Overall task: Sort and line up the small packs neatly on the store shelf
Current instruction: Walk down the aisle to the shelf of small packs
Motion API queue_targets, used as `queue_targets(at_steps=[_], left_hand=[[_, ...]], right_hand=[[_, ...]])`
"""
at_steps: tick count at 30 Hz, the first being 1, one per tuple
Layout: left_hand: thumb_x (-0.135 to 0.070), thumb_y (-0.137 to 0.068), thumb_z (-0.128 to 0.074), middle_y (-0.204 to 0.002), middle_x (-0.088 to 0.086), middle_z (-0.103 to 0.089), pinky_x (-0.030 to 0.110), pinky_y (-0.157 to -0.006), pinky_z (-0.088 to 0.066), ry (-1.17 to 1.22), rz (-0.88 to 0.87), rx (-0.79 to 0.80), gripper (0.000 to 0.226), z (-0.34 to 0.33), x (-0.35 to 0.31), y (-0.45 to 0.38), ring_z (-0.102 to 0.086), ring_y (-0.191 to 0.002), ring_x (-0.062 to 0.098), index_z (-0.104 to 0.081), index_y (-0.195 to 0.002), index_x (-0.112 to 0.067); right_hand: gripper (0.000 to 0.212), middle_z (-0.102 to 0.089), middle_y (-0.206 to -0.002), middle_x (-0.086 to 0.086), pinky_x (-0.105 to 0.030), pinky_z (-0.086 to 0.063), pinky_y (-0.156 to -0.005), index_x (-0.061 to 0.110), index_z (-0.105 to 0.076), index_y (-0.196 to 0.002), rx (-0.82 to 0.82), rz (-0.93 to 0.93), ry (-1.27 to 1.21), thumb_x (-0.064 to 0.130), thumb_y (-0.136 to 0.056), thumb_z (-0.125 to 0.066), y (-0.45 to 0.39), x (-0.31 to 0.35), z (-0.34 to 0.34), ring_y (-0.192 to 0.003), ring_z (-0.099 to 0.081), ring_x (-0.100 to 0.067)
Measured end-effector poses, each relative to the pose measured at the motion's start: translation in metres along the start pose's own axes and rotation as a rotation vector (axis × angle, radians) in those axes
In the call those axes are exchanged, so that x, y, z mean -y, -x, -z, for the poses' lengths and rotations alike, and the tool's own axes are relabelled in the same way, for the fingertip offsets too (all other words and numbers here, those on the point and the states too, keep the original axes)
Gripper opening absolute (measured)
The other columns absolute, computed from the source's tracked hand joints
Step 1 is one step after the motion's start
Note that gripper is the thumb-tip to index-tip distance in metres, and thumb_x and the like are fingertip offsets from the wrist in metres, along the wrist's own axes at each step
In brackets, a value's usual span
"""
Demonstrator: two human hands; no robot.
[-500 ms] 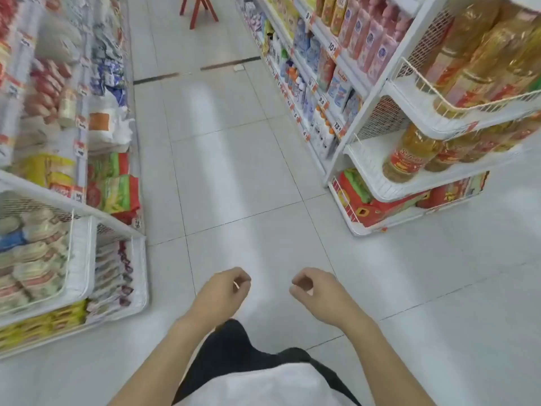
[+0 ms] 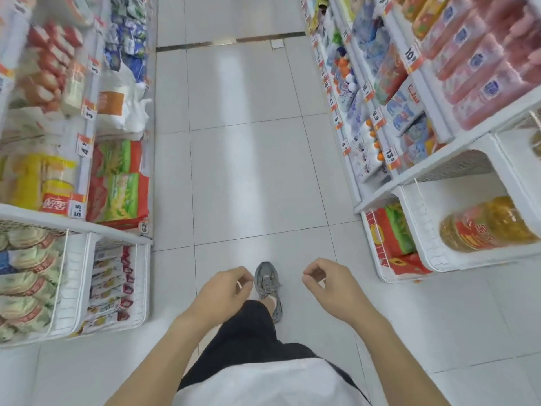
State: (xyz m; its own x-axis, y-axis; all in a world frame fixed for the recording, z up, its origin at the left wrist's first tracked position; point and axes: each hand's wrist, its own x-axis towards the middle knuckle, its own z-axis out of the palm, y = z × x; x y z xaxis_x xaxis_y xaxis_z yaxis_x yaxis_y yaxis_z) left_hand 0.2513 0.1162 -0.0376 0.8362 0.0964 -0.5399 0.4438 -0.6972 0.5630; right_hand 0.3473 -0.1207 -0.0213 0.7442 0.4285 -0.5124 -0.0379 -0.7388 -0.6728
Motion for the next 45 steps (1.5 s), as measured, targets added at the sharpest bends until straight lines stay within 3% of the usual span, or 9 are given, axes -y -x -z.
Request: queue_targets(at_steps=[7,13,19,22,26,31,38,45], left_hand=[[-0.032,-0.095,-0.049,-0.088,-0.019,-0.063,0.022,-0.067,-0.046,-0.002,-0.056,-0.06,0.012,0.146,-0.072,-0.167,-0.061,-0.079,0.006,-0.061,-0.094,-0.029],[-0.035,-0.094,-0.048,-0.091,-0.018,-0.064,0.025,-0.072,-0.05,-0.039,-0.086,-0.056,0.013,0.222,-0.126,-0.329,-0.061,-0.079,0.004,-0.06,-0.096,-0.03],[-0.04,-0.095,-0.044,-0.1,-0.018,-0.064,0.026,-0.076,-0.049,-0.11,-0.084,-0.082,0.023,0.316,-0.191,-0.461,-0.061,-0.085,0.007,-0.059,-0.109,-0.029],[-0.042,-0.095,-0.044,-0.099,-0.02,-0.062,0.025,-0.076,-0.049,-0.074,-0.029,-0.141,0.025,0.368,-0.2,-0.518,-0.061,-0.084,0.003,-0.059,-0.11,-0.03],[-0.043,-0.094,-0.045,-0.094,-0.022,-0.061,0.025,-0.076,-0.051,-0.032,0.048,-0.205,0.022,0.437,-0.2,-0.602,-0.059,-0.082,-0.001,-0.059,-0.108,-0.032],[-0.037,-0.093,-0.048,-0.089,-0.02,-0.064,0.022,-0.073,-0.049,0.02,0.02,-0.229,0.019,0.533,-0.202,-0.74,-0.06,-0.079,0.0,-0.061,-0.104,-0.028],[-0.043,-0.096,-0.043,-0.108,-0.016,-0.064,0.016,-0.072,-0.038,-0.071,-0.074,-0.193,0.03,0.694,-0.218,-0.923,-0.053,-0.084,0.002,-0.058,-0.117,-0.027],[-0.045,-0.094,-0.043,-0.104,-0.017,-0.063,0.015,-0.071,-0.042,-0.092,-0.098,-0.147,0.03,0.816,-0.253,-1.103,-0.06,-0.085,0.004,-0.059,-0.115,-0.029]], right_hand=[[0.003,-0.066,-0.09,0.018,-0.009,-0.043,-0.076,0.033,-0.063,-0.093,-0.04,-0.022,0.049,0.032,-0.092,-0.061,-0.127,0.058,0.115,-0.089,-0.061,0.005],[0.005,-0.066,-0.092,0.022,-0.008,-0.043,-0.076,0.036,-0.063,-0.096,-0.072,0.006,0.037,0.038,-0.092,-0.06,-0.273,0.085,0.205,-0.091,-0.058,0.009],[0.004,-0.065,-0.094,0.019,-0.011,-0.042,-0.078,0.034,-0.063,-0.095,-0.01,0.089,0.076,0.032,-0.092,-0.061,-0.448,0.141,0.314,-0.09,-0.06,0.007],[0.006,-0.066,-0.093,0.017,-0.009,-0.042,-0.079,0.03,-0.064,-0.096,0.018,0.143,0.108,0.033,-0.091,-0.061,-0.535,0.183,0.366,-0.09,-0.06,0.005],[0.01,-0.065,-0.095,0.015,-0.017,-0.045,-0.081,0.029,-0.065,-0.098,0.035,0.222,0.183,0.035,-0.091,-0.061,-0.656,0.248,0.42,-0.092,-0.06,0.002],[0.013,-0.064,-0.099,0.013,-0.017,-0.045,-0.085,0.029,-0.063,-0.101,0.031,0.27,0.277,0.037,-0.092,-0.059,-0.81,0.327,0.47,-0.094,-0.059,0.002],[0.016,-0.062,-0.103,0.017,-0.017,-0.046,-0.087,0.033,-0.06,-0.106,0.005,0.166,0.297,0.043,-0.094,-0.054,-0.964,0.41,0.54,-0.099,-0.057,0.004],[0.013,-0.061,-0.102,0.018,-0.014,-0.043,-0.086,0.033,-0.06,-0.103,-0.043,0.121,0.198,0.041,-0.094,-0.056,-1.123,0.46,0.612,-0.1,-0.056,0.006]])
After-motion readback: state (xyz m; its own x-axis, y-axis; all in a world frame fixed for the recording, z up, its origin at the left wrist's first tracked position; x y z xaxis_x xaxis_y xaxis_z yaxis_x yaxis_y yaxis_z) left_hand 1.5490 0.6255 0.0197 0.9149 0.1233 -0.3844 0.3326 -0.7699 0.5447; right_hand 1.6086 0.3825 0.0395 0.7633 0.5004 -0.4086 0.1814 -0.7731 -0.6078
